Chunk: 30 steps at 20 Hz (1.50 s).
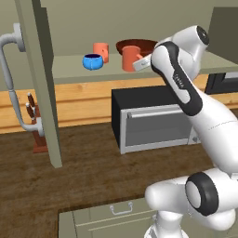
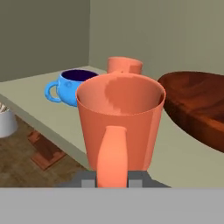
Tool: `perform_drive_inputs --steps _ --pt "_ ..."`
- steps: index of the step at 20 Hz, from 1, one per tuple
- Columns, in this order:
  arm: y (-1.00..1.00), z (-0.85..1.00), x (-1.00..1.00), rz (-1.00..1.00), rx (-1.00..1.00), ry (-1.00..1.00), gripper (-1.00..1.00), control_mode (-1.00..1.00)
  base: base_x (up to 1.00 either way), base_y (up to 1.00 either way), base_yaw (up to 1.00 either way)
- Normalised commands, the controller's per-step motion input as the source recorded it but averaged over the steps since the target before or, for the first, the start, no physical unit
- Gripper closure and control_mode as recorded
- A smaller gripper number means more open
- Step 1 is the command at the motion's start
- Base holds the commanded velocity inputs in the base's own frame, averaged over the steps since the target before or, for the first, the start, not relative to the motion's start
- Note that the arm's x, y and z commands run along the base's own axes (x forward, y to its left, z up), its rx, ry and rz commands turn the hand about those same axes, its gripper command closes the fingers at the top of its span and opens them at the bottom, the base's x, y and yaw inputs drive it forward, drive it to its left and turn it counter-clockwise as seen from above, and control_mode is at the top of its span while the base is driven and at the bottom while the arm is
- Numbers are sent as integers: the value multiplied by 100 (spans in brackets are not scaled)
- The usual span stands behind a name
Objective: Gather all objects into one cabinet and sort the glasses and bowls to opposite sides.
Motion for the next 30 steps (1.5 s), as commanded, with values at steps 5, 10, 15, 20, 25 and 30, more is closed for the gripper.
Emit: perform_drive_inputs --steps 5,10,15,20,25,30 --pt "28 -15 29 0 0 0 100 -100 0 0 0" --pt "17 -7 41 0 0 0 100 -100 0 0 0" --pt "17 -5 55 0 0 2 100 -100 0 0 0" --pt "16 -8 63 0 1 8 100 -100 0 0 0" --pt "15 -12 53 0 0 6 100 -100 0 0 0" --pt "14 -5 25 0 0 0 -100 -100 0 0 0"
